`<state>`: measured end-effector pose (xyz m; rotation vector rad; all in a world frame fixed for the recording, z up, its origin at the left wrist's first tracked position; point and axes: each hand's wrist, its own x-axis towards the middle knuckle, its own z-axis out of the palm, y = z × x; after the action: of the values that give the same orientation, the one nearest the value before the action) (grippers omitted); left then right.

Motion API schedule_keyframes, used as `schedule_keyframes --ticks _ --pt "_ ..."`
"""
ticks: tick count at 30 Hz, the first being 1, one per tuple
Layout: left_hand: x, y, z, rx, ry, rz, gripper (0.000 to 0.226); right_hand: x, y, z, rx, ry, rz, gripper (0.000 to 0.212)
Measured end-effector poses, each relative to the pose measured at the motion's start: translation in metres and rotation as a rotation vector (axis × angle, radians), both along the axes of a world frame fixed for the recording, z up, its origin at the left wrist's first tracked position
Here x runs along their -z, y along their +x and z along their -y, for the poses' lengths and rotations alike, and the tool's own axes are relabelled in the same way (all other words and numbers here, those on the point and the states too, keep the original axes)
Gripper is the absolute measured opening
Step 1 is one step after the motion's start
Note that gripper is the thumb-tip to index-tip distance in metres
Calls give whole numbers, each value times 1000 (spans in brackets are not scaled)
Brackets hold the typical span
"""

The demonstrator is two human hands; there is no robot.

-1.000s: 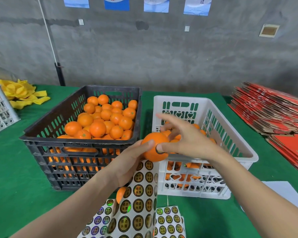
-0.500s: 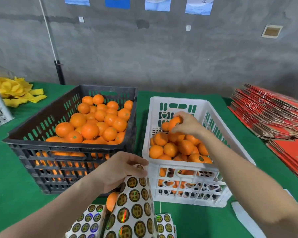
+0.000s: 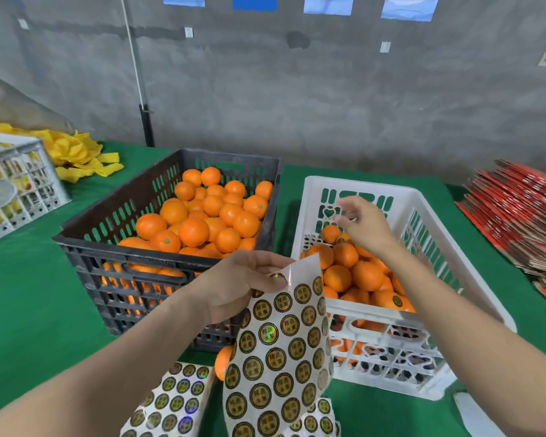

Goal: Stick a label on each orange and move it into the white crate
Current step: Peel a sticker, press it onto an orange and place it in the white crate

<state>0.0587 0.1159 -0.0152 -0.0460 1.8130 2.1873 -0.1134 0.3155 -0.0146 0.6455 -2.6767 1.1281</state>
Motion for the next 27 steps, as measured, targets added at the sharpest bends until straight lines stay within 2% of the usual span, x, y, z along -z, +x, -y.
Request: schedule_keyframes --ticks 2,3,5,7,9,11,13,16,18,20,23,27 --pt "-1 -1 3 -1 23 -11 26 -21 55 5 -266 -219 -90 14" --pt "-3 -1 3 -8 17 -15 24 -26 81 5 -393 -227 -132 11" --pt "-4 -1 0 -30 -28 -45 22 -29 117 8 -542 -107 -206 15" --pt "-4 -1 -4 -43 -80 -104 23 -26 129 11 -526 0 -125 18" --pt "-6 0 -8 -32 -147 -171 23 -23 129 14 -491 -74 71 20" --pt "-10 2 -9 -3 -207 -199 18 -24 128 12 -462 -143 134 23" --pt "-14 2 -9 22 -234 -174 10 -25 129 10 -447 -158 94 23" --pt "-16 0 -11 -9 -228 -101 21 -26 133 13 -384 -77 -42 18" --pt "-14 0 -13 -76 -211 -112 27 -26 137 14 -332 -24 -139 11" --pt "-10 0 -13 -111 -189 -149 23 -22 140 16 -264 20 -213 5" --pt "-7 1 -12 -107 -166 -152 23 -17 145 21 -162 74 -300 10" --pt "-9 -1 -15 -74 -156 -35 28 -17 153 28 -200 52 -338 7"
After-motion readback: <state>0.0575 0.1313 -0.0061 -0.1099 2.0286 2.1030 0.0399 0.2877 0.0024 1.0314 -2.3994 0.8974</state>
